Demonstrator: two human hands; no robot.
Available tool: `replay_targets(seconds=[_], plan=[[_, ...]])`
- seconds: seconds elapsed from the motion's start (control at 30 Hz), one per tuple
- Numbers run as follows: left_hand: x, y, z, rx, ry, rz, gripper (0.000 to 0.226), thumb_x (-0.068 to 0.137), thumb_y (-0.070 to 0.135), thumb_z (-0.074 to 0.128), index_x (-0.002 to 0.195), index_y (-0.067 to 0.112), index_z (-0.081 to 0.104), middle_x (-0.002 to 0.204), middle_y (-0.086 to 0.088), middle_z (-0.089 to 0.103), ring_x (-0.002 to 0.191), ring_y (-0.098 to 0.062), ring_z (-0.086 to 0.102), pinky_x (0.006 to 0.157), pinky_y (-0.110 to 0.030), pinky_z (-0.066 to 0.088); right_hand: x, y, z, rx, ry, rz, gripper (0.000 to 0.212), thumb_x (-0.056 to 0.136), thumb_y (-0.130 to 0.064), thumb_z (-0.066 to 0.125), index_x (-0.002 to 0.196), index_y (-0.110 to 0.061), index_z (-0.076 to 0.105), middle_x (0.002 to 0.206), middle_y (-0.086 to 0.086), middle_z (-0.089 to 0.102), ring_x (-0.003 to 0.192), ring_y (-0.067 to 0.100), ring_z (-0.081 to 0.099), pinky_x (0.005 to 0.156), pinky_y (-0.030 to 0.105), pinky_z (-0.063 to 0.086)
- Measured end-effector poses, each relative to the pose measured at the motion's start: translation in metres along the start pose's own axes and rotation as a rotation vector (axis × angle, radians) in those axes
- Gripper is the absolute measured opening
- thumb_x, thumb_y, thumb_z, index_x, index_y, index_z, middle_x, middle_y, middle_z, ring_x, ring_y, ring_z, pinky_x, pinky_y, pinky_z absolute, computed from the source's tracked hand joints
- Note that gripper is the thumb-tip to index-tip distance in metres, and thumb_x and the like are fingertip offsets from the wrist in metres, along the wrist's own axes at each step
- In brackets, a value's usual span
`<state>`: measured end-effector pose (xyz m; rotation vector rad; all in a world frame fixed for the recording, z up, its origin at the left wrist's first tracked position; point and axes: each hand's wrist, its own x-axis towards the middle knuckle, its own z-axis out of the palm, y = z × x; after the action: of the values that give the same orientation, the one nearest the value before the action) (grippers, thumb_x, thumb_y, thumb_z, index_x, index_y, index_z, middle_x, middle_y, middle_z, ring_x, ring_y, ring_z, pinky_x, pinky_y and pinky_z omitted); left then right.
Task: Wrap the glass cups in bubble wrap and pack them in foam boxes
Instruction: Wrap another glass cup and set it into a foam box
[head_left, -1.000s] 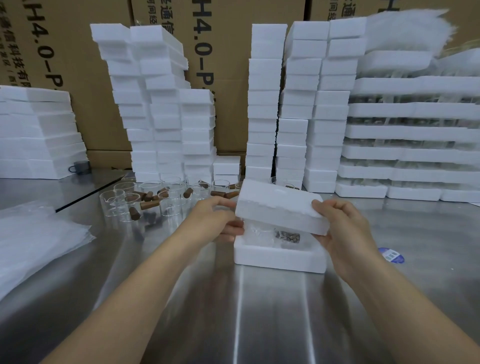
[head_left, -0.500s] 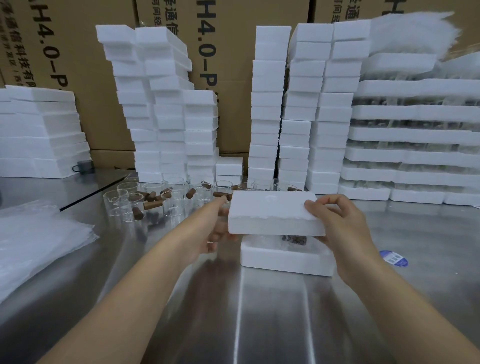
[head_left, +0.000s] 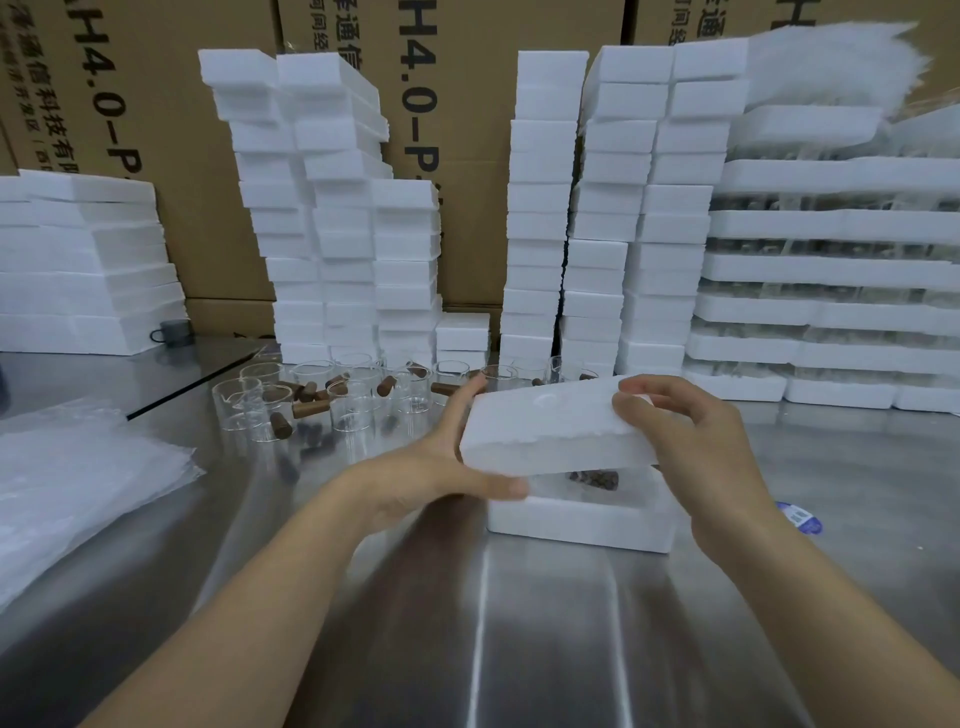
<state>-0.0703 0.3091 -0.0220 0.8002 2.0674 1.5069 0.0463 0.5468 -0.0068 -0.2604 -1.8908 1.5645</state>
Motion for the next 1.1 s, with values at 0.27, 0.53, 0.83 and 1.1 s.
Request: replay_targets(seconds=[0.27,0.53,0.83,1.1], plan=[[0.015,-0.020,0.003,0.062,-0.023,0.126,0.145,0.070,0.001,0.099,0.167,0.055,0.006,0.148,0.040,0.040,0.119,0.029,0.051,0.086,-0.001,0.047,0.007,-0.001,-0.009,-0.008,-0.007,0.000,0.013,0.087,-0.033,0.079,0.094,-0.044,0.081,0.112,-0.017,0.074,0.107,0.007,0.064,0.083,0.027,0.045],[0.017,-0.024,0.000,0.124,-0.016,0.103,0.137,0.069,0.008,0.101,0.164,0.060,0.016,0.152,0.015,0.056,0.136,-0.006,0.058,0.116,-0.031,0.049,0.015,0.004,-0.022,-0.084,-0.058,-0.025,0.016,0.087,-0.032,0.079,0.092,-0.048,0.080,0.096,-0.039,0.070,0.093,-0.020,0.059,0.074,0.018,0.042],[0.018,-0.020,0.004,0.094,0.016,0.140,0.118,0.077,0.033,0.098,0.163,0.058,0.021,0.148,0.027,0.052,0.117,0.014,0.062,0.090,-0.005,0.048,0.015,0.015,-0.021,-0.127,-0.108,0.045,0.011,0.092,-0.035,0.075,0.091,-0.045,0.080,0.105,-0.018,0.071,0.099,-0.006,0.060,0.071,0.020,0.041],[0.019,-0.022,0.006,0.179,0.037,0.179,0.090,0.081,0.038,0.095,0.149,0.065,0.042,0.146,0.019,0.058,0.116,0.008,0.066,0.099,-0.015,0.054,0.015,0.014,-0.027,-0.184,-0.147,0.084,0.009,0.091,-0.036,0.076,0.094,-0.045,0.078,0.113,-0.006,0.073,0.091,0.001,0.063,0.075,0.027,0.044]])
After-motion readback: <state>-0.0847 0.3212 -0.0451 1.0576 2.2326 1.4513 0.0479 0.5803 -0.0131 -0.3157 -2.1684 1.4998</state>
